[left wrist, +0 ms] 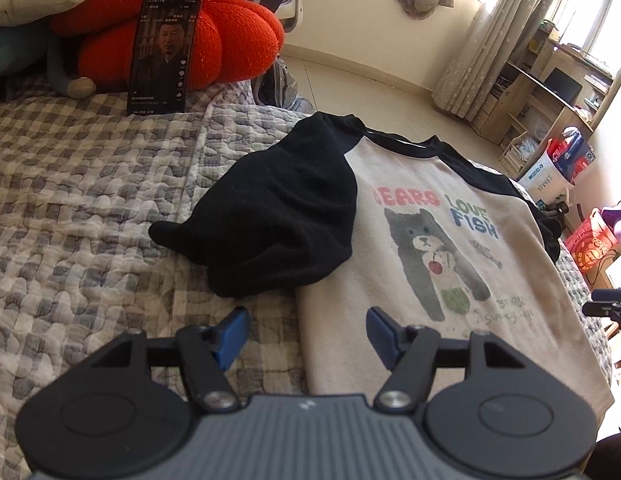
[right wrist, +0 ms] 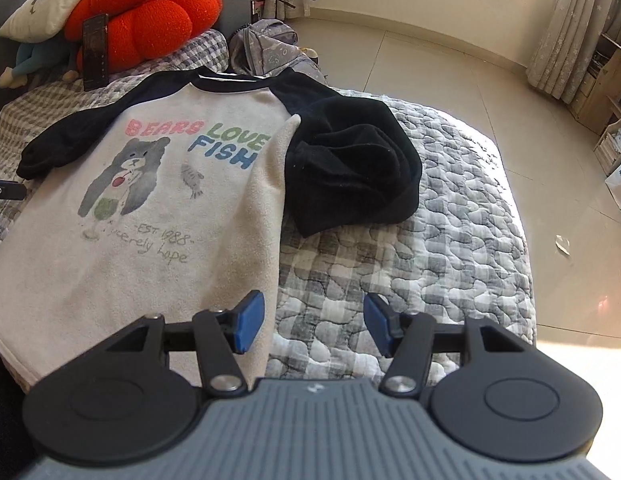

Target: Fold clothes

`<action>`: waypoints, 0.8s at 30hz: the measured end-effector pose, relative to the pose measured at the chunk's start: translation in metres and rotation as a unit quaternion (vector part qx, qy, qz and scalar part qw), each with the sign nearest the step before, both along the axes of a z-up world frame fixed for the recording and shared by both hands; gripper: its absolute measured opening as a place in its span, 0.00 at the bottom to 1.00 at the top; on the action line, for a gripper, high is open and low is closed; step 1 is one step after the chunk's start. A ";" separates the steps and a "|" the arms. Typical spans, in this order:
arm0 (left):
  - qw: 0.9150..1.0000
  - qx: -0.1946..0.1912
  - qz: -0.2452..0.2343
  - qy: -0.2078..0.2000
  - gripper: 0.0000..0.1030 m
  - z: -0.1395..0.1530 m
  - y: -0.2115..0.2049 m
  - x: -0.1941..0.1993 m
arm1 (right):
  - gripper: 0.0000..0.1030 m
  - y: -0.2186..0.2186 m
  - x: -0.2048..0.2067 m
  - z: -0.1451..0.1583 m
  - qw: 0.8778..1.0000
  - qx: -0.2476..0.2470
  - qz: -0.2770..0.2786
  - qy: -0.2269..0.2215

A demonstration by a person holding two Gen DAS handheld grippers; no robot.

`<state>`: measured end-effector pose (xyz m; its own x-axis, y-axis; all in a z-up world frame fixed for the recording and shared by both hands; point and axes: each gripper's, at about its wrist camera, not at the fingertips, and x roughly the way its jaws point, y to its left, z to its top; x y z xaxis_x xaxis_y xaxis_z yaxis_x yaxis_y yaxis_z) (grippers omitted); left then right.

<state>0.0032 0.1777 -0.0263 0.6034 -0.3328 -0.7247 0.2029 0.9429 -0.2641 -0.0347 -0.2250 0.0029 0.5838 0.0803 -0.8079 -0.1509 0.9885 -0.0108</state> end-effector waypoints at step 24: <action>0.990 -0.003 0.120 -0.068 0.45 -0.014 0.007 0.064 | 0.48 -0.041 0.096 -0.028 0.971 0.155 -0.170 -0.061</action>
